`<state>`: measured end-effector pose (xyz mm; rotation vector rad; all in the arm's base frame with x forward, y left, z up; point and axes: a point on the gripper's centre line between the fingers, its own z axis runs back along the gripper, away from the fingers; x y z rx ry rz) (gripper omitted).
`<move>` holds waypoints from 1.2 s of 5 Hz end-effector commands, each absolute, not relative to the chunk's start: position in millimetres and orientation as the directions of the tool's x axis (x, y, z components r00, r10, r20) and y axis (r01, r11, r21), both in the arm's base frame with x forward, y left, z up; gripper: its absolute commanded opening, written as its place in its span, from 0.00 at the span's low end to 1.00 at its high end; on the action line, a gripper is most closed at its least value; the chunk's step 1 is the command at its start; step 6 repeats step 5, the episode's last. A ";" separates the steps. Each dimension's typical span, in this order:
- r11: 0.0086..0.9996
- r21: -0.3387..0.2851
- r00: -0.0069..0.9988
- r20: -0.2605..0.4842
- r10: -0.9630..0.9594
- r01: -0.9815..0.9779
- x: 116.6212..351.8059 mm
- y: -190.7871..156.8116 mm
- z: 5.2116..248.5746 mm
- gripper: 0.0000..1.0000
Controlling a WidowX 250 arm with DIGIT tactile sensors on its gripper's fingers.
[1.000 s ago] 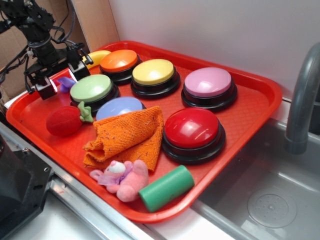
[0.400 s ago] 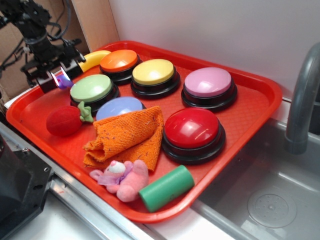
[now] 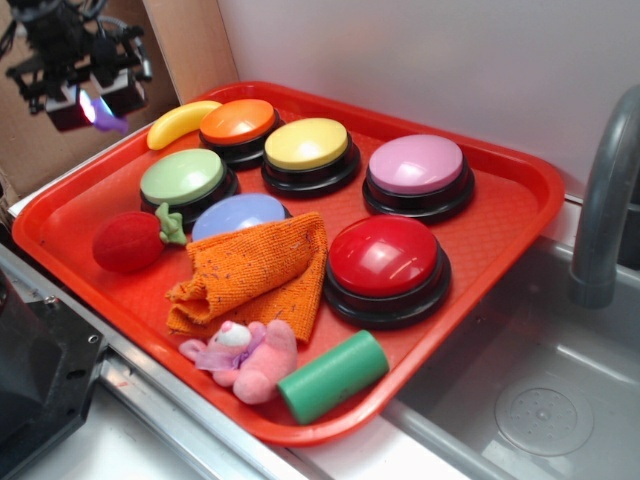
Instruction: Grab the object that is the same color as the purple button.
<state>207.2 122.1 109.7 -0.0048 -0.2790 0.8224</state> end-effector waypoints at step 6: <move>0.993 -0.038 0.970 0.211 0.120 -0.114 179.1 10.8 146.3 0.00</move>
